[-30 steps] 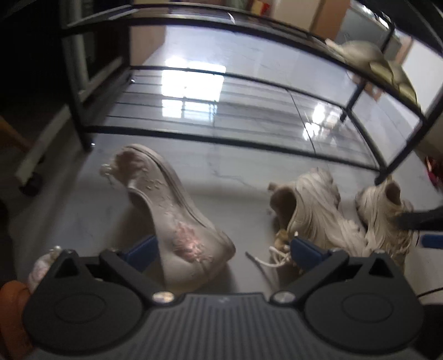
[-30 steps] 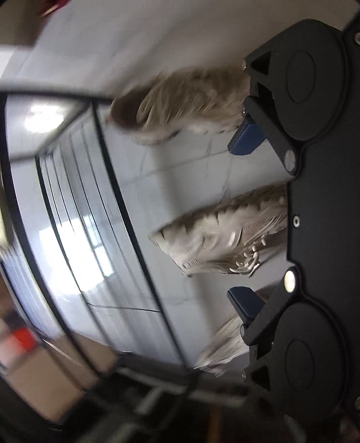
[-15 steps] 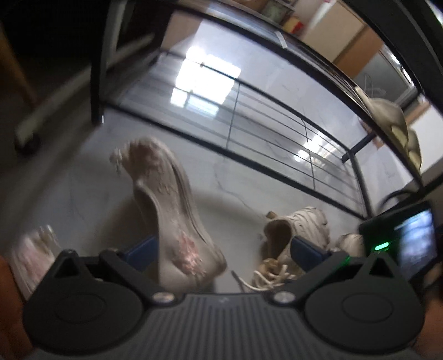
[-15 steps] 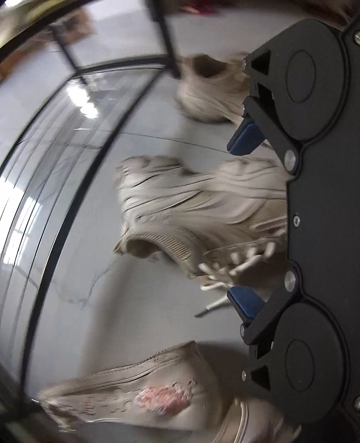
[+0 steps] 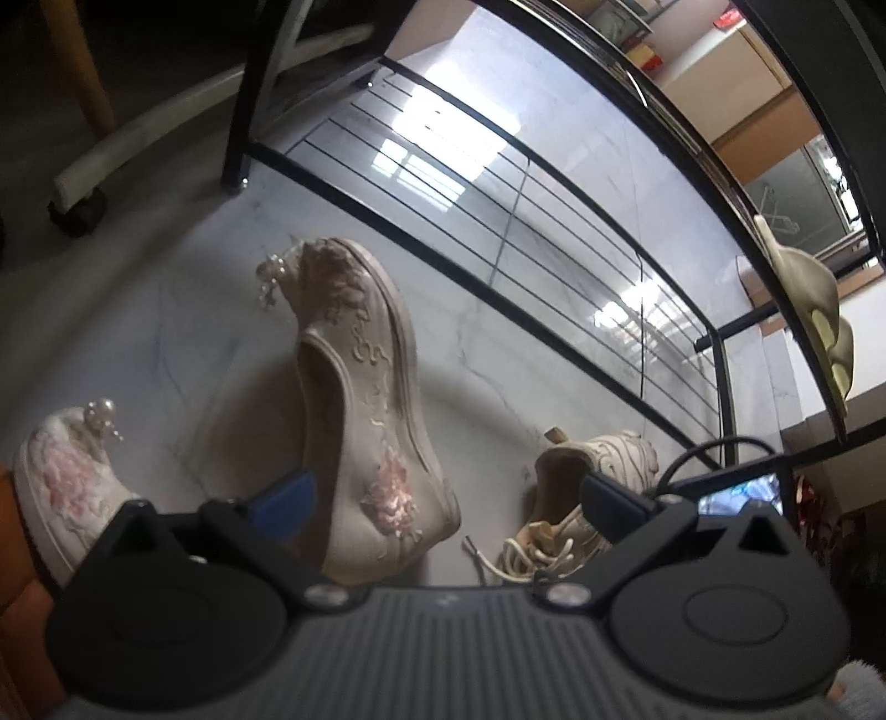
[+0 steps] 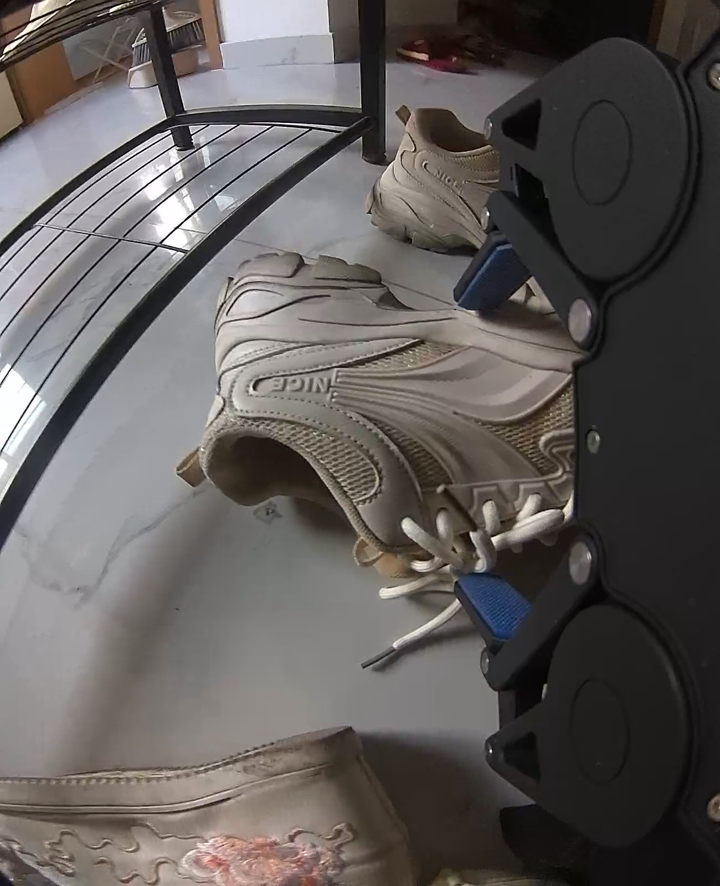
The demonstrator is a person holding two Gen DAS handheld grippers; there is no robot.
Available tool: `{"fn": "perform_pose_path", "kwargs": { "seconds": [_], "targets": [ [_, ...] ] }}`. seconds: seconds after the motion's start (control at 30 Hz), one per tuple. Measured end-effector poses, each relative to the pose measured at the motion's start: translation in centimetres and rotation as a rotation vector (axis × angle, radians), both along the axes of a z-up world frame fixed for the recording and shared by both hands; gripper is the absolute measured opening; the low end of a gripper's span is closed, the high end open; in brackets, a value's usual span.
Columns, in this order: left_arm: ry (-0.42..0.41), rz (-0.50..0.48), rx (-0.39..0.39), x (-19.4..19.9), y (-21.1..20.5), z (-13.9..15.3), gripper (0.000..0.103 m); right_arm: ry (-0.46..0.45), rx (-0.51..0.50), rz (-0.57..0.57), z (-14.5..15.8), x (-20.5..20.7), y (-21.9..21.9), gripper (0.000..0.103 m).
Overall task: Organize scattered shoes
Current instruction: 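Grasp the white chunky sneaker by its heel with the right tool, then carry the chunky sneaker with the right tool beside the beige sneaker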
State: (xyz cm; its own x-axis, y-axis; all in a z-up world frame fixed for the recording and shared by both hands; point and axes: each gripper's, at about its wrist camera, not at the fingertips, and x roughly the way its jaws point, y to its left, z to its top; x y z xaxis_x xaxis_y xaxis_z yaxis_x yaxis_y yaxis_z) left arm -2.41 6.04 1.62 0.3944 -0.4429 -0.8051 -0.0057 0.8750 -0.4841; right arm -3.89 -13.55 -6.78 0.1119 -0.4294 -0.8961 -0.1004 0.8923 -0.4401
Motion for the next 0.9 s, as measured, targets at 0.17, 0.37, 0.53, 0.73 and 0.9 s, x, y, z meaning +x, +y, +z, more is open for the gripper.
{"fn": "perform_pose_path", "kwargs": {
  "seconds": [0.17, 0.37, 0.53, 0.73, 0.9],
  "targets": [
    [-0.002, -0.010, 0.024, -0.1, -0.4, -0.3, 0.102, -0.003, -0.009, 0.008, -0.5, 0.3, 0.2, 0.103],
    [-0.004, -0.022, 0.053, -0.2, -0.8, -0.7, 0.102, 0.001, -0.030, 0.023, -0.7, 0.4, 0.6, 0.103],
    [-0.008, -0.027, 0.068, -0.2, -1.0, -0.8, 0.102, 0.002, -0.034, 0.026, -0.8, 0.4, 0.4, 0.103],
    [0.002, -0.020, 0.065, -0.1, -0.7, -1.0, 0.102, 0.012, -0.058, 0.041, -1.2, 0.5, 0.7, 0.103],
    [0.015, -0.002, 0.047, 0.1, -0.3, -1.2, 0.102, 0.041, -0.101, 0.074, -1.9, 0.5, 1.2, 0.103]
  ]
}}
